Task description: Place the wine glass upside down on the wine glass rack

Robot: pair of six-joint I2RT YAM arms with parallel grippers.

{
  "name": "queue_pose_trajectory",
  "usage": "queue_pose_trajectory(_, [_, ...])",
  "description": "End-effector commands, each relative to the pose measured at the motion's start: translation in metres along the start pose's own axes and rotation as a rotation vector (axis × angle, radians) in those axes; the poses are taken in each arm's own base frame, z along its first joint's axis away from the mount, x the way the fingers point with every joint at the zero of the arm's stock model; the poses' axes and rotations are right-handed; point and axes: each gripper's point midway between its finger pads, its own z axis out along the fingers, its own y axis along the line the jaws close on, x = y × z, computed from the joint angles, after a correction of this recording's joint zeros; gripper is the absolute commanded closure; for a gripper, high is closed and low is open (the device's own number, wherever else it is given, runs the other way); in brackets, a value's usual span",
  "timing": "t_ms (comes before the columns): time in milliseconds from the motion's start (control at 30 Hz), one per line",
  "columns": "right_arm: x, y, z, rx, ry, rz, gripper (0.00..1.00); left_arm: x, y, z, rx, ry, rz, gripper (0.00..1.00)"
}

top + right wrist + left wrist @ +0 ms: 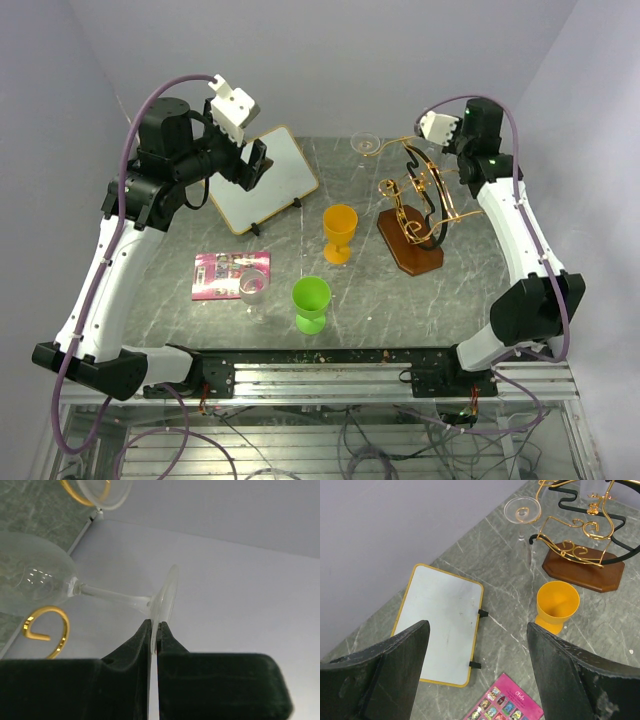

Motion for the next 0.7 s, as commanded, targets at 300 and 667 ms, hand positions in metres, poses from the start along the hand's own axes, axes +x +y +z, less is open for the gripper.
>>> queue_pose_trajectory(300, [-0.039, 0.012, -0.017, -0.081, -0.060, -0.136, 1.00, -0.006, 0.000, -0.004, 0.006, -0.030, 0.011, 0.11])
queue_pose_trajectory(667, [-0.041, 0.020, -0.033, -0.111, -0.044, -0.138, 1.00, -0.007, 0.001, -0.006, 0.003, -0.034, 0.012, 0.11])
